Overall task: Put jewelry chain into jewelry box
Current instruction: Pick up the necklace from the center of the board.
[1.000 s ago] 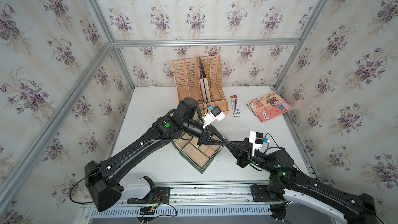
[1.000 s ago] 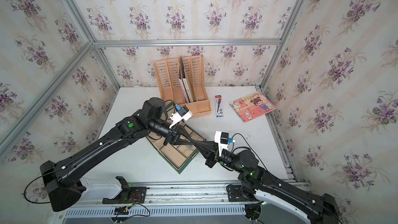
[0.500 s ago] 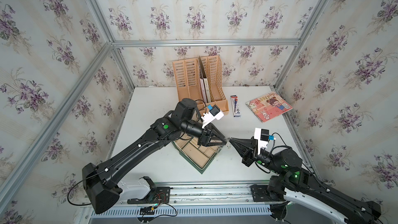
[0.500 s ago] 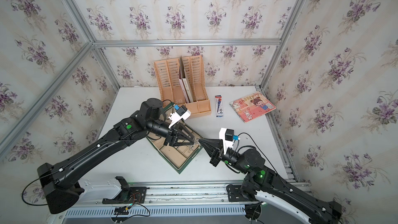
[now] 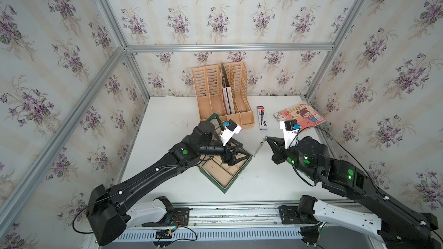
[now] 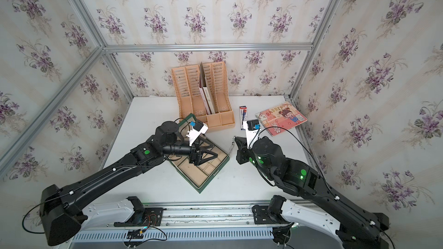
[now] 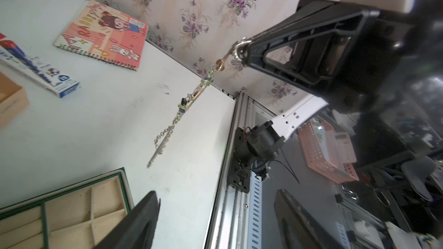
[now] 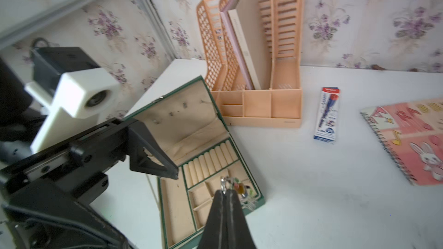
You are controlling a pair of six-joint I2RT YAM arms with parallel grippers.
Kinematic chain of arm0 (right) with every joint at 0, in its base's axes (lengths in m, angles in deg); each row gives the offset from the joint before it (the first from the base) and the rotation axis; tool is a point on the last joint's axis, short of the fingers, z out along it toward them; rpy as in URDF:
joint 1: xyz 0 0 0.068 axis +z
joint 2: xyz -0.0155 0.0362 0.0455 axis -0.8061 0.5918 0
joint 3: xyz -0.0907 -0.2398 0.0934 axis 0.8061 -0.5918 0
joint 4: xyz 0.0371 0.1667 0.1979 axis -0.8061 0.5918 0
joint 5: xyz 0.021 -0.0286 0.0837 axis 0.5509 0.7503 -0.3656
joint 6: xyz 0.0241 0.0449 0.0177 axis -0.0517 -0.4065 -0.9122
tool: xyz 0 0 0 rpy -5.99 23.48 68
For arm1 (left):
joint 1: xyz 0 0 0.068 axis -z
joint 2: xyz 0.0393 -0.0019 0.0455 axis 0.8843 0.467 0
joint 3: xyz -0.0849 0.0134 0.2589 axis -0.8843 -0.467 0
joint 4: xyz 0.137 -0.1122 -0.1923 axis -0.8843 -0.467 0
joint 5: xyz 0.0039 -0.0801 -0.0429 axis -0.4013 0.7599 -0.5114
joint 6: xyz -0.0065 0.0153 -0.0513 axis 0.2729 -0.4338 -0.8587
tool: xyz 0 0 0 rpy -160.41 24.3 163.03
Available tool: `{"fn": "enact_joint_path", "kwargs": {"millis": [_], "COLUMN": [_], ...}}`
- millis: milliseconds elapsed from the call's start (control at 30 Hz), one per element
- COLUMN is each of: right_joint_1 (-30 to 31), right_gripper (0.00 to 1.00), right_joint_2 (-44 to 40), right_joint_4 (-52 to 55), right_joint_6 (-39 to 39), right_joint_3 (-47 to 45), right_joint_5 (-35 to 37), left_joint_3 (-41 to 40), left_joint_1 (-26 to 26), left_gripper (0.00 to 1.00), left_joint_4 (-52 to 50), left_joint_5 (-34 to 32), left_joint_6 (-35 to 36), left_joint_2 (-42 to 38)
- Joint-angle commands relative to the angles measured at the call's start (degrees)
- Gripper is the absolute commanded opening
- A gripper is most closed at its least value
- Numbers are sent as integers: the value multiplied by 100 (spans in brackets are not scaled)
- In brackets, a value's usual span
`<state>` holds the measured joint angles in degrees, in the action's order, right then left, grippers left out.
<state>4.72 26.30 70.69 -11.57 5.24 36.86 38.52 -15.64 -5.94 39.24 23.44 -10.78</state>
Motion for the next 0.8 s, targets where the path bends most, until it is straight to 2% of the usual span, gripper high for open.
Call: {"fn": "enact_joint_path", "kwargs": {"millis": [0,33,233,367,467,600,767], "right_joint_1": [-12,-27,-432,-1258,-1567,-1572,-1572], "right_gripper": [0,0,0,0,0,0,0], "right_joint_2": [412,558,1550,1757,1784,1727,1541], "right_joint_4": [1559,1731,2292,1940,1614,1153,545], "right_joint_6": [-535,-596,-918,-802,-697,-619,-627], "right_joint_3": [457,606,1458,1577,1458,1122,461], "right_joint_5": [841,871,609,-464,-805,-688,-457], "left_joint_3": [-324,-435,-767,-909,-858,-678,-659], "left_joint_1": [1,-7,-3,1,13,57,240], "left_gripper": [80,83,86,86,86,84,76], "left_joint_4": [1360,1493,1393,848,-220,-2106,-4188], "left_joint_5": [-1182,-1384,-2301,-2571,-3181,-4060,-5152], "left_joint_6": [-398,-505,-941,-1022,-1196,-1662,-2927], "left_joint_2": [-53,-56,-328,-826,-1350,-1908,-2750]}}
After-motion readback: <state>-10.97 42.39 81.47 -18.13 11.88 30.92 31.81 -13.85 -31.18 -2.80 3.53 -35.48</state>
